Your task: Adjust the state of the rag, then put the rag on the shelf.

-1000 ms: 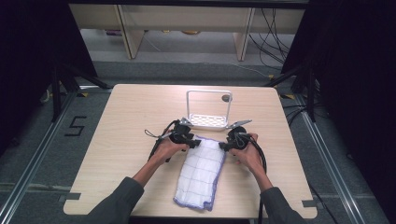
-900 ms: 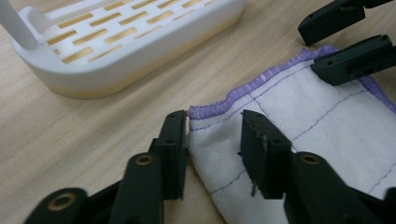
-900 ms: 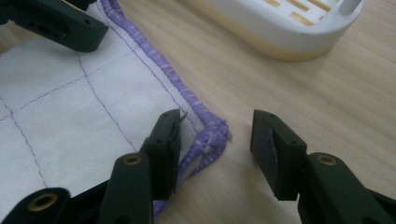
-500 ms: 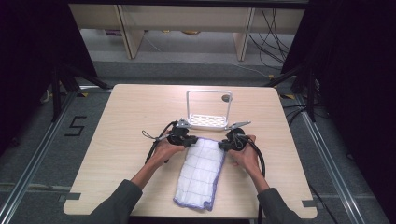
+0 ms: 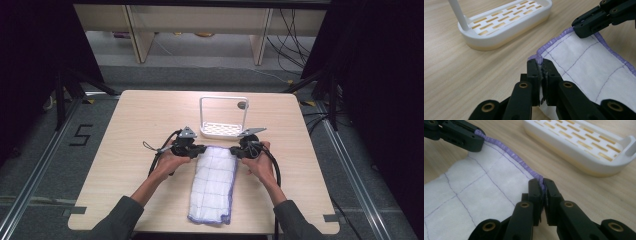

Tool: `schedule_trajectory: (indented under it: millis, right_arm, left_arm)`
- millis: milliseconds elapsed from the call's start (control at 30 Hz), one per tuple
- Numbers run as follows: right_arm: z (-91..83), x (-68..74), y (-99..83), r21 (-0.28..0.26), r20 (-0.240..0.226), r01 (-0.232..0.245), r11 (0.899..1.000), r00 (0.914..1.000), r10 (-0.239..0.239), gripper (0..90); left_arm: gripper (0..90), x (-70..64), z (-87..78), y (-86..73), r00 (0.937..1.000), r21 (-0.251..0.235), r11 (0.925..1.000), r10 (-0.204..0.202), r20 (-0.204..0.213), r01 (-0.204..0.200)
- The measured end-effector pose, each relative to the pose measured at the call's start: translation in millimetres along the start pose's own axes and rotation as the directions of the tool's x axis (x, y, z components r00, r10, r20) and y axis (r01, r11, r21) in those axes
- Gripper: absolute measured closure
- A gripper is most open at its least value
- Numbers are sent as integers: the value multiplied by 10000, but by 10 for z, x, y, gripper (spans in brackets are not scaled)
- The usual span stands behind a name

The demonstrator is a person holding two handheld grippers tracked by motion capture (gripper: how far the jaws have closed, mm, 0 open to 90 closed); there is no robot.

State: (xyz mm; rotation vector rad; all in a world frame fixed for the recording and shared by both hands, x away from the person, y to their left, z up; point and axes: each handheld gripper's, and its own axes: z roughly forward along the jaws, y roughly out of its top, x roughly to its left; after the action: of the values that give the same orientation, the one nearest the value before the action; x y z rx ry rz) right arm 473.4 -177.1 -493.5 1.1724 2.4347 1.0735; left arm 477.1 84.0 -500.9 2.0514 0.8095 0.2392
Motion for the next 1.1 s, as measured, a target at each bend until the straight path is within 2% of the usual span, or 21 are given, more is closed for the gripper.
schedule_trajectory:
  millis: [33,100,133,167,233,267,300,333,367,400,433,500,533,600,633,733,767,833,933,967,1100]
  right_arm:
    - [-37,16,17,118,-127,-83,9999,9999,85,856]
    - [-80,31,33,-54,-154,17,10000,9999,-18,856]
    - [-96,49,40,-250,-204,-76,9997,9998,71,856]
    - [-116,51,52,-370,-194,219,9991,9996,-226,857]
    - [-159,88,78,-248,-330,93,9997,9994,-101,857]
    - [-155,91,80,-510,-158,323,9982,9993,-332,857]
    - [-184,111,94,-330,-221,134,9994,9997,-141,857]
    - [-182,117,99,-499,-224,203,9986,9995,-214,857]
    - [-189,116,105,-625,-208,371,9974,9990,-384,857]
    - [-216,128,118,-431,-273,251,9988,9993,-263,858]
    - [-214,136,124,-724,-261,219,9971,9994,-239,858]
    - [-274,151,145,-619,-344,219,9978,9991,-241,858]
    - [-286,153,150,-729,-252,387,9966,9989,-407,858]
    - [-308,159,157,-712,-356,371,9968,9986,-397,858]
    - [-328,162,159,-718,-292,401,9966,9987,-423,858]
    - [-341,164,157,-933,-245,396,9948,9988,-420,859]
    - [-363,171,161,-791,-316,323,9963,9989,-349,858]
    - [-383,174,171,-836,-370,342,9959,9986,-374,858]
    - [-423,182,193,-956,-335,447,9944,9983,-481,858]
    - [-422,185,193,-1100,-360,462,9929,9981,-504,859]
    - [-464,207,207,-1122,-501,472,9926,9973,-531,859]
  left_arm:
    - [852,-8,-13,-1,10000,-41,10000,-13,-31,13]
    - [851,-20,-33,3,10000,-126,9999,-30,-57,30]
    - [851,-24,-42,7,10000,-114,9999,-78,48,78]
    - [852,-29,-48,9,10000,-138,9999,-64,-30,64]
    - [851,-29,-68,18,10000,-165,9999,-50,45,51]
    - [851,-31,-80,23,9999,-237,9997,-113,52,114]
    - [852,-29,-100,34,9999,-235,9997,-94,38,95]
    - [852,-19,-131,45,10000,-159,9998,96,-5,-96]
    - [852,-19,-147,52,9999,-210,9997,110,-19,-110]
    - [851,-27,-161,61,10000,-397,9992,-77,16,77]
    - [852,-26,-185,71,10000,-439,9990,-76,-17,75]
    - [851,-35,-232,98,10000,-552,9985,-44,-39,42]
    - [851,-38,-236,101,10000,-594,9982,-17,-15,16]
    - [850,-55,-255,114,9999,-614,9980,121,5,-120]
    - [851,-63,-260,116,9999,-669,9977,96,-49,-99]
    - [851,-69,-281,132,9999,-697,9975,87,142,-77]
    - [850,-80,-287,136,10000,-734,9973,69,61,-64]
    - [850,-79,-300,148,9998,-768,9970,135,115,-126]
    - [850,-59,-328,161,9998,-770,9970,59,168,-46]
    - [850,-65,-335,161,10000,-853,9964,11,56,-6]
    - [851,-73,-390,188,9998,-857,9963,-84,186,100]
